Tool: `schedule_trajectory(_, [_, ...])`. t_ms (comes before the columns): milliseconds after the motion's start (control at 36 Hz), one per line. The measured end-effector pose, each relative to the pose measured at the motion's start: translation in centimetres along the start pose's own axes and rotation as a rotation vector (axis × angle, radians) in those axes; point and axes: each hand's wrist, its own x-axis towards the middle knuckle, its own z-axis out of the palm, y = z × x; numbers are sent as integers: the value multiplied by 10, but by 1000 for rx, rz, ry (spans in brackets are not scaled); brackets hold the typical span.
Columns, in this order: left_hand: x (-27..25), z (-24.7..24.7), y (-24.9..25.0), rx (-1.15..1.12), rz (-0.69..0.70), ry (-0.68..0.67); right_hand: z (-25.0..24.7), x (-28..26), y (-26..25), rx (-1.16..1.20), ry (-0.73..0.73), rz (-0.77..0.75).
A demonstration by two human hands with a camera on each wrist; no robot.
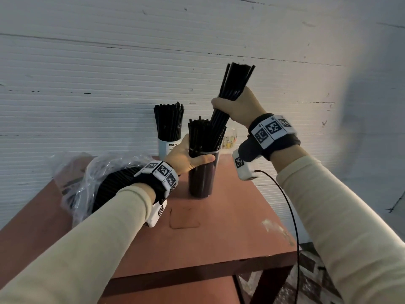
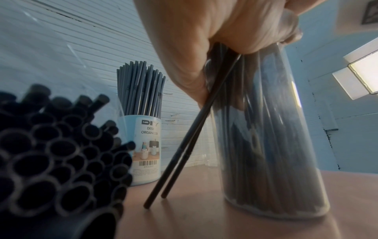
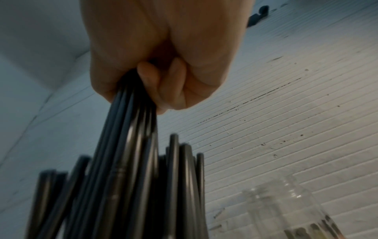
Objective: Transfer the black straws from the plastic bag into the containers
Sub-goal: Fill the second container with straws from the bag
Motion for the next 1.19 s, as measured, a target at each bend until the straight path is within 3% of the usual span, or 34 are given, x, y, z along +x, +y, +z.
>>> schedule_trajectory(83, [1, 0, -1, -11, 6, -4, 15, 4, 7, -81, -98, 18])
schedule_trajectory(194, [2, 0, -4, -49, 4, -5, 30, 0, 18, -139, -114, 15])
schedule_trajectory(278, [2, 1, -6, -71, 1, -25, 35, -8, 25, -247, -82, -83])
schedule_trajectory(333, [2, 1, -6, -69, -3, -21, 36, -13, 29, -265, -56, -48])
schedule_trajectory(417, [3, 1, -7, -55, 3, -13, 32, -19, 31, -61, 6, -36])
schedule_trajectory(500, [3, 1, -6, -46, 6, -8, 27, -25, 23, 11, 127, -198])
schedule_trajectory(611, [3, 1, -4, -23, 6, 1, 26, -26, 18, -201, 195, -399])
schedule_trajectory(694, [3, 1, -3, 8, 2, 9, 32, -33, 22, -289, 145, -396])
schedule_trajectory(917, [2, 1, -2, 15, -10, 4, 32, -36, 19, -285, 211, -408])
schedule_trajectory(972, [2, 1, -2, 18, -14, 7, 29, -33, 17, -276, 166, -409])
schedule_trajectory(1083, [3, 1, -4, 24, 2, 14, 34, -34, 19, -361, -110, -283])
schedule_trajectory(1194, [2, 1, -3, -2, 4, -6, 40, -41, 22, -347, -52, -287])
